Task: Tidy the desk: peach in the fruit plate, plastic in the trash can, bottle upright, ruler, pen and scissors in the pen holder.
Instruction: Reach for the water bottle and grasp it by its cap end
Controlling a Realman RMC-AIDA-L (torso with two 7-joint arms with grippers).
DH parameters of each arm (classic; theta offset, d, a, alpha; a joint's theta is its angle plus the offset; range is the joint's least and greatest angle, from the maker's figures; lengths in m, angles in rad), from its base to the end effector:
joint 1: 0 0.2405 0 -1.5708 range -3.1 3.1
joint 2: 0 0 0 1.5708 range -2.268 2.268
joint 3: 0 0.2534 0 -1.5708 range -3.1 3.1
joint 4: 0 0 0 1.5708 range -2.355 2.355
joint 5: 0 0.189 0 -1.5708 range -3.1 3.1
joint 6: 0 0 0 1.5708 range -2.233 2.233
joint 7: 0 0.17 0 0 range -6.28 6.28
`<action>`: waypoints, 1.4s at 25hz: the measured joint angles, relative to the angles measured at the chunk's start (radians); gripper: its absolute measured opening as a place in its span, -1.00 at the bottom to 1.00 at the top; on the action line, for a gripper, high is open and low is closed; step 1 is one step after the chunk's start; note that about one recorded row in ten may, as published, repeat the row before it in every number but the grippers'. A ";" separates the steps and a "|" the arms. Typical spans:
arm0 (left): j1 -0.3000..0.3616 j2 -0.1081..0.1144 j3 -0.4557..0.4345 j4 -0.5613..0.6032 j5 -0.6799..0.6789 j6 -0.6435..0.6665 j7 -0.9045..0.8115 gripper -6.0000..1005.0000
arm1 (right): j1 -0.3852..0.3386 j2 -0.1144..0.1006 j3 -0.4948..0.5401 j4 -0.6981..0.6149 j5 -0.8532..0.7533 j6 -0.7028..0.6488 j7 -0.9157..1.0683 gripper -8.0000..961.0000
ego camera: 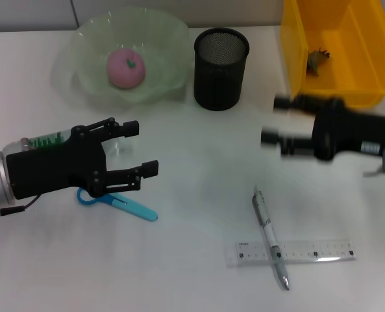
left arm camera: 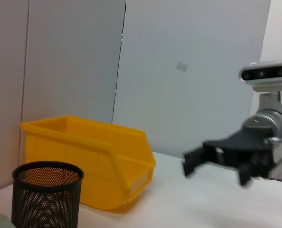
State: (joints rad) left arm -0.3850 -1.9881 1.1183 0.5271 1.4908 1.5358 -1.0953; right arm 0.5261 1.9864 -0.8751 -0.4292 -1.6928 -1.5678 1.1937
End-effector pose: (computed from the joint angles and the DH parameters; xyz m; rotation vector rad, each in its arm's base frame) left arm -0.2476 0.2868 -0.0231 -2.6988 -0.4069 -0.8718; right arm 0.2344 0.3145 -0.0181 -2.7079 0.5256 0.8966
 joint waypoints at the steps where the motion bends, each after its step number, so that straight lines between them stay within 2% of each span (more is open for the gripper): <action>1: -0.002 0.009 0.000 -0.002 0.001 0.005 -0.005 0.61 | 0.000 0.000 0.000 -0.015 -0.043 -0.014 0.007 0.72; 3: -0.003 0.017 0.000 -0.003 0.002 0.006 -0.012 0.61 | 0.002 0.000 -0.003 -0.037 -0.118 -0.036 0.012 0.72; 5: -0.003 0.017 0.000 -0.003 0.002 0.006 -0.012 0.60 | 0.007 0.006 -0.005 -0.058 -0.181 -0.045 0.012 0.72; 7: -0.002 0.027 0.000 0.000 0.002 0.011 -0.030 0.60 | 0.007 0.015 -0.006 -0.078 -0.216 -0.044 0.012 0.72; 9: -0.002 0.028 0.000 0.000 0.002 0.014 -0.030 0.60 | 0.003 0.022 -0.008 -0.092 -0.225 -0.042 0.011 0.72; 27: -0.009 0.019 0.000 0.001 0.002 0.021 -0.033 0.60 | -0.009 0.034 -0.001 -0.114 -0.230 -0.019 -0.004 0.72; 29: -0.015 0.017 0.001 0.016 0.002 0.015 -0.048 0.60 | -0.010 0.035 -0.003 -0.114 -0.231 -0.009 -0.009 0.72; 32: -0.040 0.020 0.003 0.098 0.045 -0.009 -0.152 0.60 | -0.012 0.037 -0.005 -0.114 -0.231 -0.005 -0.012 0.72; 34: -0.040 0.020 0.003 0.098 0.045 -0.009 -0.152 0.59 | -0.014 0.038 -0.005 -0.114 -0.231 -0.004 -0.013 0.72; 35: -0.079 0.031 -0.001 0.205 0.166 -0.041 -0.303 0.59 | -0.016 0.038 -0.005 -0.115 -0.232 -0.004 -0.013 0.72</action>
State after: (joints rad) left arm -0.4644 -1.9572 1.1169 0.7325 1.6564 1.4946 -1.3984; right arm 0.5102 2.0241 -0.8799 -0.5437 -1.9246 -1.5721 1.1802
